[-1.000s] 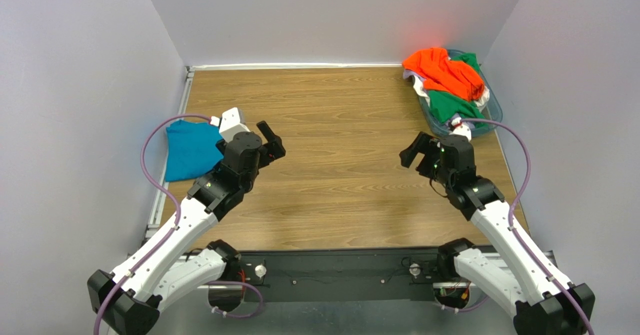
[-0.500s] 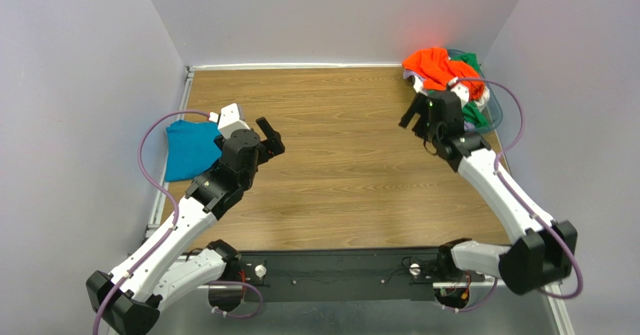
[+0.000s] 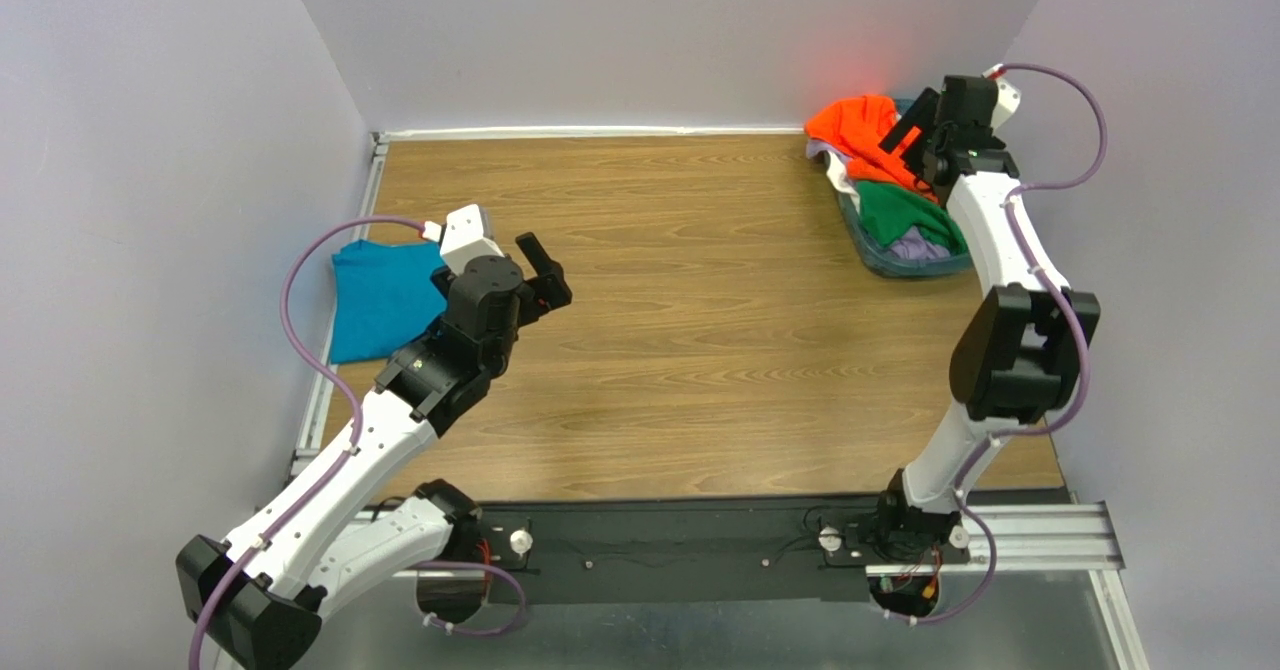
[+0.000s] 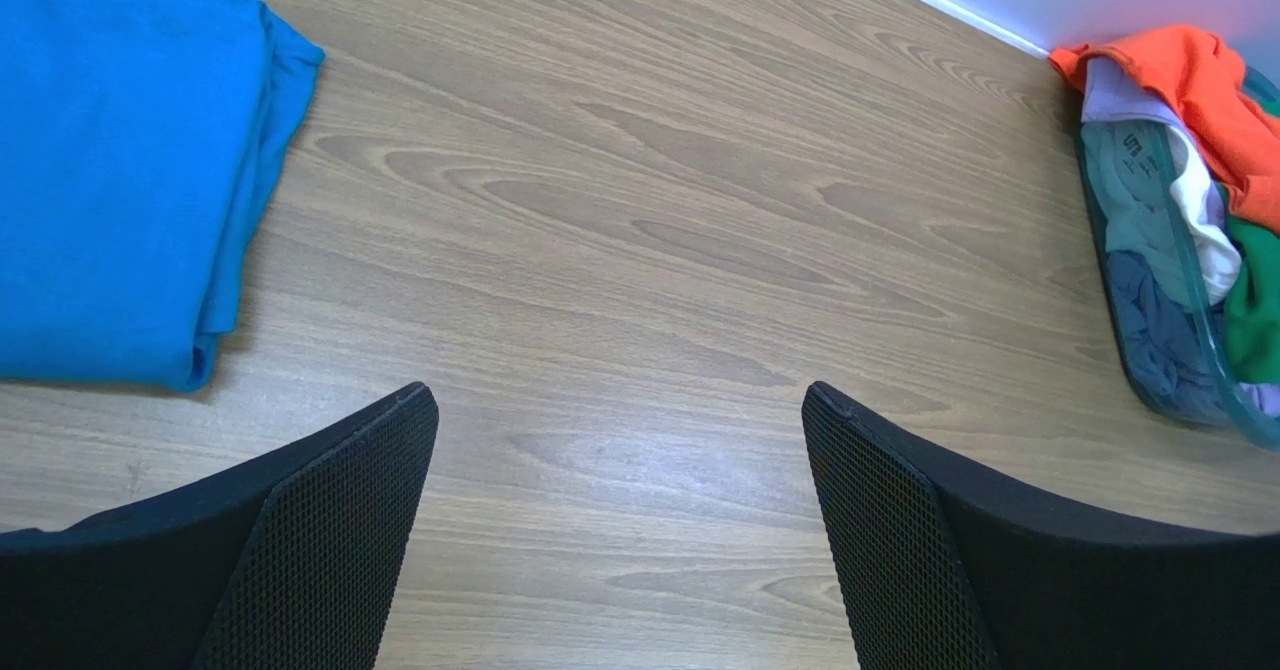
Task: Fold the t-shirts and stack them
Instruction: Grab the tshirt from the pile
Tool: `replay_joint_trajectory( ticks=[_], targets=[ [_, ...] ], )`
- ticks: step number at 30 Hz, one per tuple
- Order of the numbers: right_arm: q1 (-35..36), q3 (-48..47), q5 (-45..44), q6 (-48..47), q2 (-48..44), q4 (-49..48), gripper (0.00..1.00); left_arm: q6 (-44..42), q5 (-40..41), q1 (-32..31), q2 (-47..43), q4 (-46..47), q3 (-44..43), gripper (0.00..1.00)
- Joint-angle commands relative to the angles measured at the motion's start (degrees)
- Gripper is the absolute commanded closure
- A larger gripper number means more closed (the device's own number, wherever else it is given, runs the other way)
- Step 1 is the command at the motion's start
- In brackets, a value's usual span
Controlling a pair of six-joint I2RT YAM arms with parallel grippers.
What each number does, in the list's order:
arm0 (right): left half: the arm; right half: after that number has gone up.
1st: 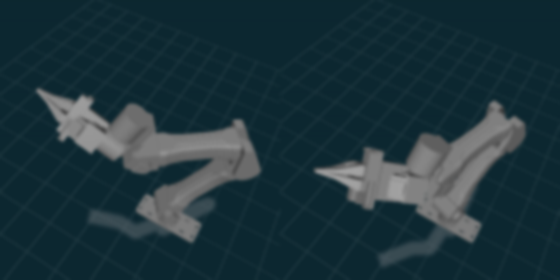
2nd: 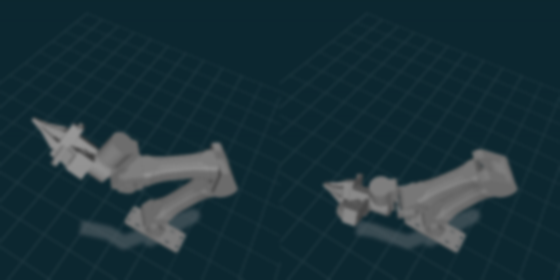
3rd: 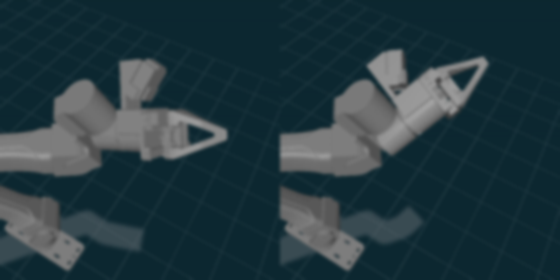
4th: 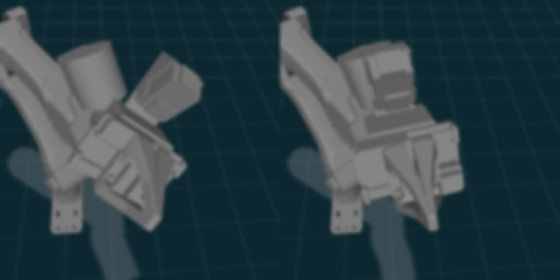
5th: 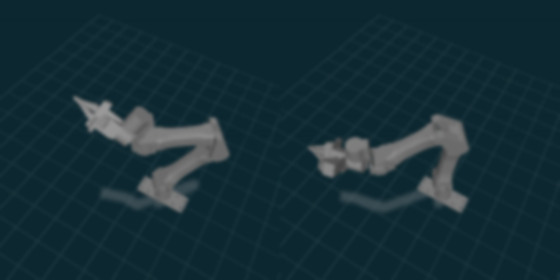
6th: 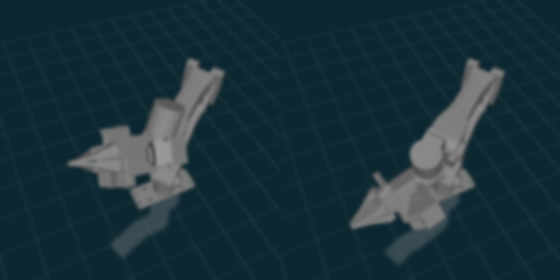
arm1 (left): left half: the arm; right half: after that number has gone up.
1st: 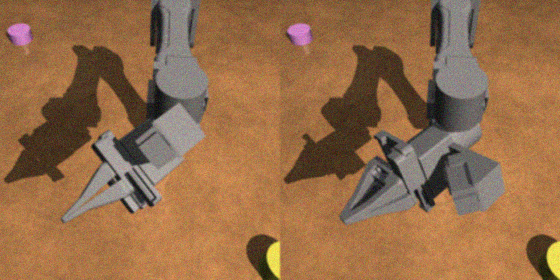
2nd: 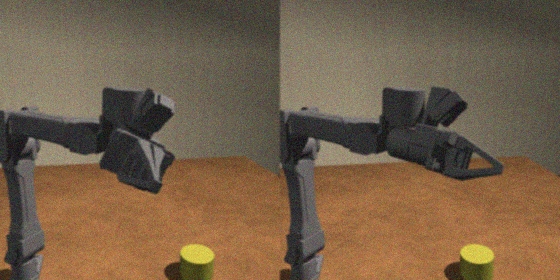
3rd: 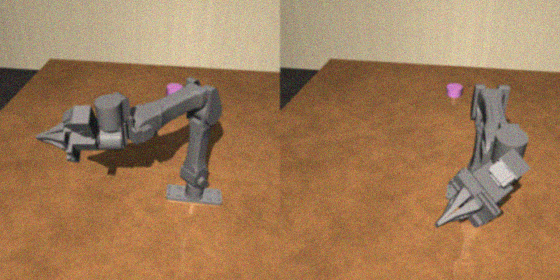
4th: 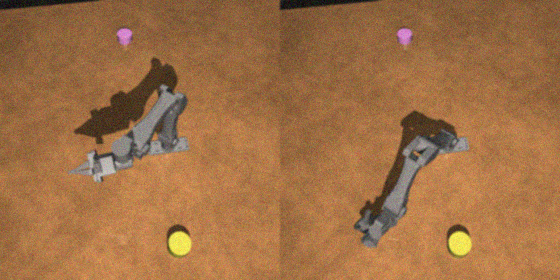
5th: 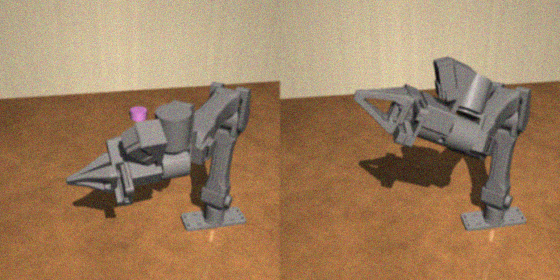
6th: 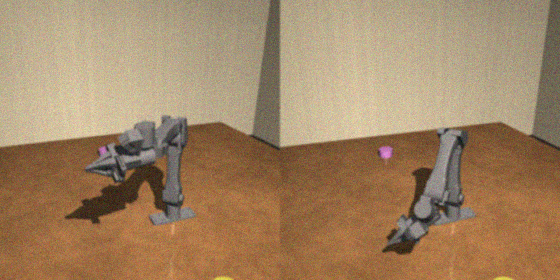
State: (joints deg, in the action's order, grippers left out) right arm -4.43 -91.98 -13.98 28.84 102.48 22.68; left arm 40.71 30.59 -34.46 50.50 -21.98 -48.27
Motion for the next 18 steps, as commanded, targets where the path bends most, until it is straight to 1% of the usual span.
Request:
replay_joint_trajectory(
  ticks=[1, 6, 11, 15, 16, 17, 18],
  targets=[
    [-1.4, -4.8, 3.7, -5.0, 4.9, 2.2, 0.0, -0.6, -0.6, 0.5, 0.5, 1.9, 0.8, 0.02],
    [-1.4, -1.8, 8.5, -7.6, 5.3, 2.3, 0.0, -0.7, -0.7, 0.7, 2.0, 1.8, 0.5, 0.02],
    [-1.4, -0.7, 9.9, -8.6, 6.9, 2.6, 0.01, -1.0, -1.6, 0.7, 3.2, 1.9, 0.5, 0.02],
    [-1.4, 0.0, 10.6, -8.6, 8.1, 2.8, 0.07, -1.0, -1.5, 0.7, 3.4, 1.9, 0.5, 0.02],
    [-1.4, 0.2, 10.7, -8.7, 8.4, 3.1, 0.1, -1.0, -1.5, 0.7, 3.4, 1.9, 0.6, 0.02],
    [-1.4, 0.4, 10.6, -8.8, 8.7, 3.2, 0.12, -1.0, -1.5, 0.8, 3.3, 1.9, 0.6, 0.02],
    [-1.4, 0.7, 10.6, -8.8, 8.8, 3.3, 0.16, -0.9, -1.5, 0.9, 3.2, 1.9, 0.8, 0.02]
  ],
)
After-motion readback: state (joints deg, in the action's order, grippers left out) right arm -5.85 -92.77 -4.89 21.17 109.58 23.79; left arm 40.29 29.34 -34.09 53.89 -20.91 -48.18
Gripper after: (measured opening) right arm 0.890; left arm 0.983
